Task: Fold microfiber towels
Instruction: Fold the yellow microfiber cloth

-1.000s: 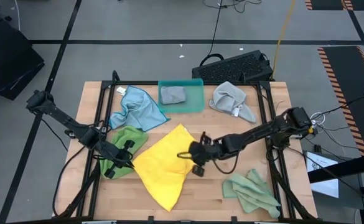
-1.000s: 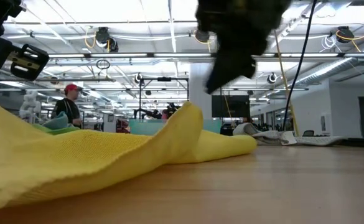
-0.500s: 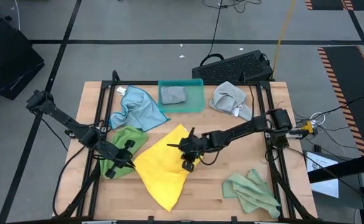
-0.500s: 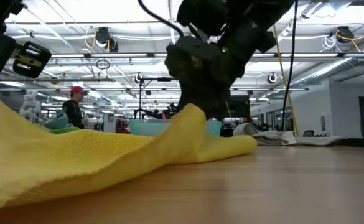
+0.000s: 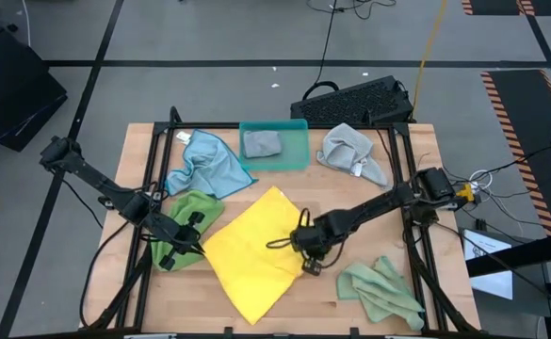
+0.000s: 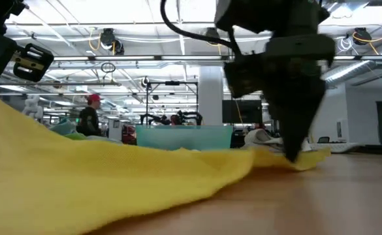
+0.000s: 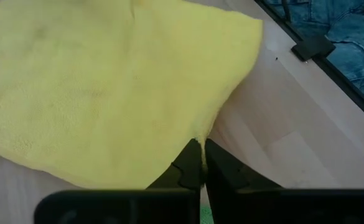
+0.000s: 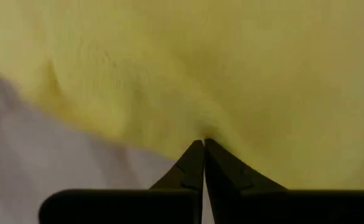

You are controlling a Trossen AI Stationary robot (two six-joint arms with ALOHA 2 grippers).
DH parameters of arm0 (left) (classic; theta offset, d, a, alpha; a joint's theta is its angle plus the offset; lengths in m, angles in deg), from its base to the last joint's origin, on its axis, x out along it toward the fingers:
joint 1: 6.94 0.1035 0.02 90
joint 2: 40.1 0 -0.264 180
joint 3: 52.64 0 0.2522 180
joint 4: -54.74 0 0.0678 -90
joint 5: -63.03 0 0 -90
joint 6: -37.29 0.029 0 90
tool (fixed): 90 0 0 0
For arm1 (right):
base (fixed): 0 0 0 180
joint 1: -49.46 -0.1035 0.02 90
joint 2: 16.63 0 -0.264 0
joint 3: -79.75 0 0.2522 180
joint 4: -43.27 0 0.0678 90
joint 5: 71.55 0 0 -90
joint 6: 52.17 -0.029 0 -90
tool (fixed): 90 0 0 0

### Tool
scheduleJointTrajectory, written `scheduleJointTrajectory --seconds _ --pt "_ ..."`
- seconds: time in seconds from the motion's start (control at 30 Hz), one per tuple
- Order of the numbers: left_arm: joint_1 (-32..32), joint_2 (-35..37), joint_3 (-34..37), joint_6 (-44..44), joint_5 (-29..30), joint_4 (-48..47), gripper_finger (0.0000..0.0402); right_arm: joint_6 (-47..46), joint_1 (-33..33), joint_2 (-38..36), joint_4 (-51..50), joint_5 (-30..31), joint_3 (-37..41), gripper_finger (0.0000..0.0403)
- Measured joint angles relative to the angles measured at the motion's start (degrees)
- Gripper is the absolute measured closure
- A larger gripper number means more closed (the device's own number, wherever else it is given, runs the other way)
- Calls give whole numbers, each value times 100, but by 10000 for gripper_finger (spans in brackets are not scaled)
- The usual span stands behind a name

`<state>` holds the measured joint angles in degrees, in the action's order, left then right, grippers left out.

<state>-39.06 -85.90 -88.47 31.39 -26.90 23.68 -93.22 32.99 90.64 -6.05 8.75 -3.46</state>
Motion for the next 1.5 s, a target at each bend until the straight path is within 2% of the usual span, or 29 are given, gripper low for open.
scheduleJointTrajectory --seconds 0.1,0.23,0.3,0.47,0.53,0.7,0.83,0.93,1.13,1.3,1.4,1.5 --pt "0 -1 0 6 0 -3 397 -413 -281 -1 -205 -110 0 399" --pt "0 -1 0 45 1 55 385 -678 -526 -166 -309 26 2 399" --pt "0 0 0 107 2 162 384 -655 -566 -277 -244 488 2 399" --pt "0 -1 0 254 2 385 397 -419 -412 -501 88 2114 0 399" --pt "0 -1 0 264 4 421 393 -194 -293 -484 291 2362 46 399" --pt "0 1 0 262 4 469 387 106 41 -417 1188 1974 773 399" --pt "0 -1 0 264 7 634 397 130 296 -505 1547 2008 1354 399" --pt "0 -1 2 224 7 813 389 497 559 -500 1739 2061 1643 399" --pt "0 0 2 -79 84 1230 397 1689 1325 -484 1916 2187 1781 399" --pt "0 -67 2 -483 721 1349 390 2261 1845 -717 1857 2182 1777 399" --pt "0 -268 2 -608 1007 1385 396 2272 1871 -1062 1662 2075 1819 399" --pt "0 -629 2 -672 1091 1577 395 2107 1555 -1516 1748 2015 1829 398"
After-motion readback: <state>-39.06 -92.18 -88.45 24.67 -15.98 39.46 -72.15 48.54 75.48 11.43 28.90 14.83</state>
